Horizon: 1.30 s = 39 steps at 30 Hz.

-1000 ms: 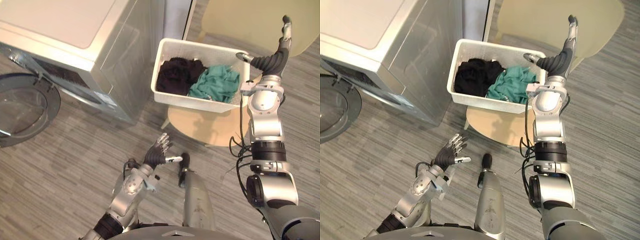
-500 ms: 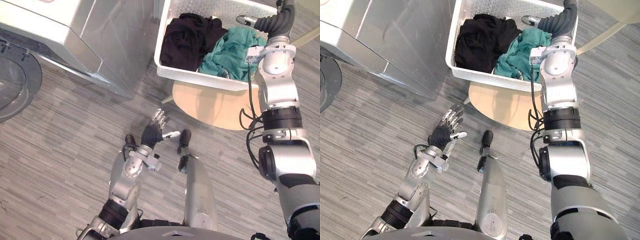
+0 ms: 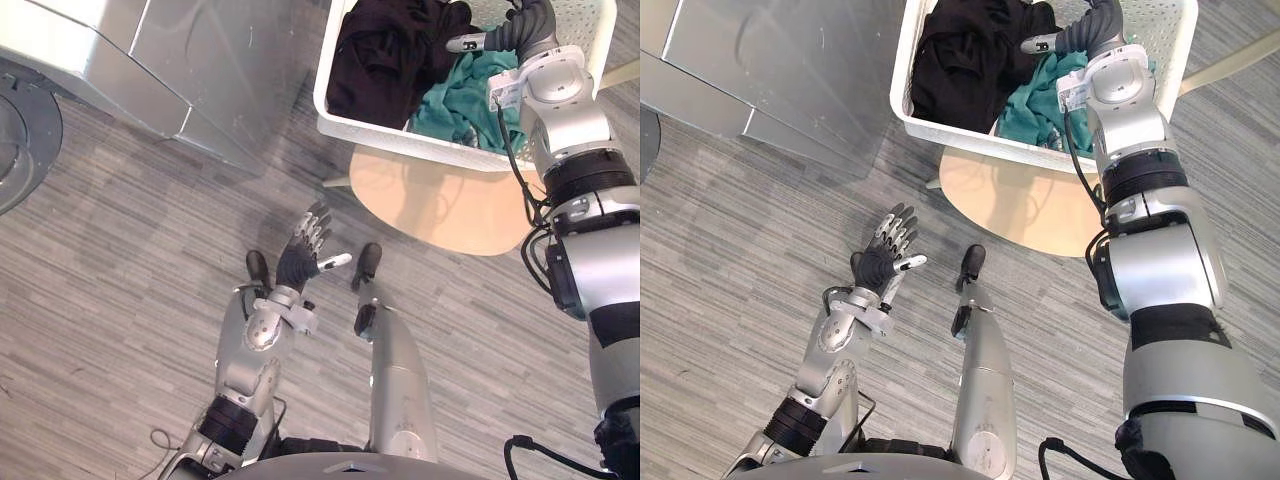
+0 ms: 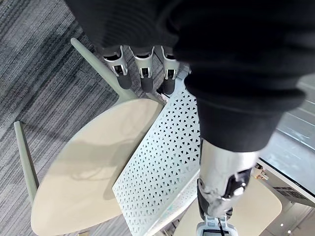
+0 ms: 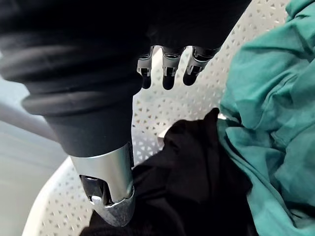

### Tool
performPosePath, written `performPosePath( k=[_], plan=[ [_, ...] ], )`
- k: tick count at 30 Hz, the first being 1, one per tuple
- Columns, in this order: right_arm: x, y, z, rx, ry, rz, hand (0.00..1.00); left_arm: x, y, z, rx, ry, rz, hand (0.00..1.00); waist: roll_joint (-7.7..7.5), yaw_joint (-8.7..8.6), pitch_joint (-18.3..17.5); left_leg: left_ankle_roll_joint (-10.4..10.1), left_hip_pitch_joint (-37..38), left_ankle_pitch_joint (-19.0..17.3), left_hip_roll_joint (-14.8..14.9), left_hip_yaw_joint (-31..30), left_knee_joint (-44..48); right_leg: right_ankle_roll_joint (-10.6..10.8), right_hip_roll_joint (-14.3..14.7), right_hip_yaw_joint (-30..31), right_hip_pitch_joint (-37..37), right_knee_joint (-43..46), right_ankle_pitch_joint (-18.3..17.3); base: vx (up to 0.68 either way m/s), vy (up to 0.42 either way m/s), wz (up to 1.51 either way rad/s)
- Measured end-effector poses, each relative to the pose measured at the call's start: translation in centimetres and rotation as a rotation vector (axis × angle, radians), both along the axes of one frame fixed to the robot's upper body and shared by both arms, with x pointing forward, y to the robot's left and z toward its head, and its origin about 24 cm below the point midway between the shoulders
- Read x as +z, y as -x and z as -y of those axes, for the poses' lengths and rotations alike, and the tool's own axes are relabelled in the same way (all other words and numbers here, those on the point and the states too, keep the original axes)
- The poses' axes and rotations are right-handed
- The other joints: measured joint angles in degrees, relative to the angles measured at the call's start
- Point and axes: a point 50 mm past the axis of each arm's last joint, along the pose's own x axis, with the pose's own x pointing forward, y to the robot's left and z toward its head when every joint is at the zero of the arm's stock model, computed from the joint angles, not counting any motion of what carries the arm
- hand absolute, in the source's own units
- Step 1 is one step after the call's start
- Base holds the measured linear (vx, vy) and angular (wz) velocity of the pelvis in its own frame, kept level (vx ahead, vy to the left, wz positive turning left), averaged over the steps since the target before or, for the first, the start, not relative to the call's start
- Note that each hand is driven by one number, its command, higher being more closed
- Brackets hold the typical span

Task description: Pick up the laundry basket with both hands and put the clothes into the washing machine.

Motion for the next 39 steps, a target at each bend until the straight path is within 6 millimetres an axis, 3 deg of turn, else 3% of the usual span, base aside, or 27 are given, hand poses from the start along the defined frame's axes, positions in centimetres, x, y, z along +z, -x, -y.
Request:
performPosePath(
  k=[4,16,22,28,29,39],
  plan=[
    [0.1,-0.3,-1.1,0.03,0.094,-0.04,0.0,0.0,0.0,-0.1,0.003,0.0,0.0,0.0,-0.01,0.23,0.0,-0.2,-1.1,1.1,0.0,-0.3,-1.3,-0.3,0.1,-1.2,-0.8,-0.2,-0.1,-0.02,-0.007,0.12],
    [5.0,0.5,-2.6,0.031,0.198,0.05,0.0,1.7,-0.2,-0.8,0.033,0.041,0.061,0.0,-0.24,0.78,0.1,-1.0,-4.4,6.6,-0.7,-1.5,-7.3,-1.5,-0.2,-4.4,-4.8,-0.9,0.2,0.0,-0.019,0.12],
    [4.5,0.3,-1.2,-0.035,0.263,-0.017,0.0,2.5,0.0,-0.8,0.024,0.071,0.087,0.0,-0.4,1.2,0.2,-1.1,-6.7,8.6,-1.0,-1.7,-9.3,-1.9,-0.4,-5.2,-7.6,-0.5,0.3,0.0,-0.023,0.1],
    [1.9,-0.1,0.1,-0.048,0.294,-0.107,0.0,4.2,0.3,-0.9,0.01,0.114,0.151,0.0,-0.39,1.84,0.2,-1.2,-8.0,9.6,-1.5,-3.2,-10.5,-2.4,-0.8,-6.5,-8.3,0.1,-0.1,0.02,-0.018,0.12],
    [1.6,0.0,0.4,-0.048,0.3,-0.124,1.0,4.2,0.3,-0.9,0.007,0.114,0.155,0.0,-0.39,2.04,0.2,-1.2,-7.9,9.6,-1.6,-3.2,-10.5,-2.5,-0.9,-6.5,-8.3,0.2,-0.1,0.01,-0.015,0.07],
    [1.5,1.1,2.0,0.012,0.315,-0.138,1.0,5.2,0.2,-0.9,0.001,0.127,0.192,0.0,-0.29,2.52,0.1,-1.4,-7.9,11.6,-1.8,-3.3,-13.2,-3.3,-1.3,-7.7,-9.1,1.0,-0.6,0.02,-0.024,0.07]
  ],
)
